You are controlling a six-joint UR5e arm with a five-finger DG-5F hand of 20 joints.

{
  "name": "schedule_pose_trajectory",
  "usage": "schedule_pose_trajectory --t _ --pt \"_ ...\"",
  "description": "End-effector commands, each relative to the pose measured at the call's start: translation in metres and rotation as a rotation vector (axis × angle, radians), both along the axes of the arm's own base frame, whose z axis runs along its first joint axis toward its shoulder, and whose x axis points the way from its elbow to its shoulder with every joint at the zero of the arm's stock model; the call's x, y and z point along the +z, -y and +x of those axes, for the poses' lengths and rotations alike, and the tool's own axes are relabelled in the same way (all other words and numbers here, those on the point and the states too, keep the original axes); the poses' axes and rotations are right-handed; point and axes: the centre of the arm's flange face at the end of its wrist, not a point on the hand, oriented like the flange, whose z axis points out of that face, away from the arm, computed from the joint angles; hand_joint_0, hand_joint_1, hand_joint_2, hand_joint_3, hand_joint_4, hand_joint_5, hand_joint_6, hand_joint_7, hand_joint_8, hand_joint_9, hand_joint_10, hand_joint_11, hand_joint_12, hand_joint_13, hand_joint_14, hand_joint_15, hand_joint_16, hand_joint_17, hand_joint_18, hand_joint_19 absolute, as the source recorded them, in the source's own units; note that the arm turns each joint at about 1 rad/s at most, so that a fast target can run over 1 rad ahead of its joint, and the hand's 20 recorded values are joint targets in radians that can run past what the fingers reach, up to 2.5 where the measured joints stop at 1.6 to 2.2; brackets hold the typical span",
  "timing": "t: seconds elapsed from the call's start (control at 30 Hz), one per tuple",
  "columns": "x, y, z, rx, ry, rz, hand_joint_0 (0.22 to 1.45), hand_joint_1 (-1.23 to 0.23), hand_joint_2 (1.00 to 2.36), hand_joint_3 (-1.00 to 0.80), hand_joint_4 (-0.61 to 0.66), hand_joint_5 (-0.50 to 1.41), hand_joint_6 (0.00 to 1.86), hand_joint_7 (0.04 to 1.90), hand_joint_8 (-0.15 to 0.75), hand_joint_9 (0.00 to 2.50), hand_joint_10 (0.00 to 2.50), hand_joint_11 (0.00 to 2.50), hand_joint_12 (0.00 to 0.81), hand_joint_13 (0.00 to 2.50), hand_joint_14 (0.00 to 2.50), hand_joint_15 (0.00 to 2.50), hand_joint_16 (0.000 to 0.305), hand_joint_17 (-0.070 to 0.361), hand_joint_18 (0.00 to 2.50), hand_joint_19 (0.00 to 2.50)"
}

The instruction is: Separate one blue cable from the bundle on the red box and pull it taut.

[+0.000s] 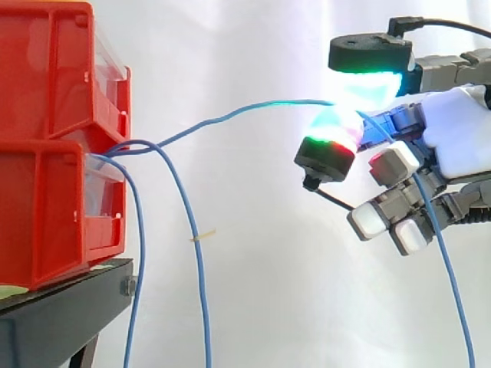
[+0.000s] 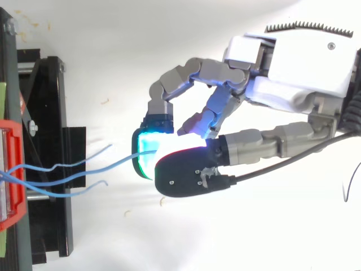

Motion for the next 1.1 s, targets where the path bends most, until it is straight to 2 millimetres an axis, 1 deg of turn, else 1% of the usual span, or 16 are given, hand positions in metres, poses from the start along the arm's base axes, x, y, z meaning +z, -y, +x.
schedule_pose_trajectory --t 0.0,0.4,0.67,1.07 --pt "0.0000 -0.0002 0.0000 0.001 0.000 0.000 0.47 -0.71 1.37 -0.05 -0.14 -0.08 0.89 1.01 0.358 1.24 0.01 0.65 0.437 0.97 0.01 0.45 0.058 0.131 0.98 0.33" --pt "0.0000 -0.0002 0.0000 0.001 0.000 0.000 0.47 -0.71 1.38 -0.06 -0.13 -0.08 0.89 1.02 0.359 1.24 0.01 0.65 0.443 0.97 0.01 0.45 0.059 0.134 0.98 0.33" --pt "0.0000 0.0010 -0.0001 -0.002 0.000 -0.001 0.47 -0.71 1.36 -0.05 -0.14 -0.08 0.89 1.03 0.364 1.24 0.01 0.65 0.444 0.95 0.01 0.45 0.060 0.135 0.97 0.32" --pt "0.0000 0.0000 0.0000 -0.001 0.000 -0.001 0.47 -0.71 1.37 -0.05 -0.15 -0.08 0.89 1.02 0.364 1.24 0.01 0.65 0.448 0.95 0.01 0.45 0.060 0.135 0.96 0.32"
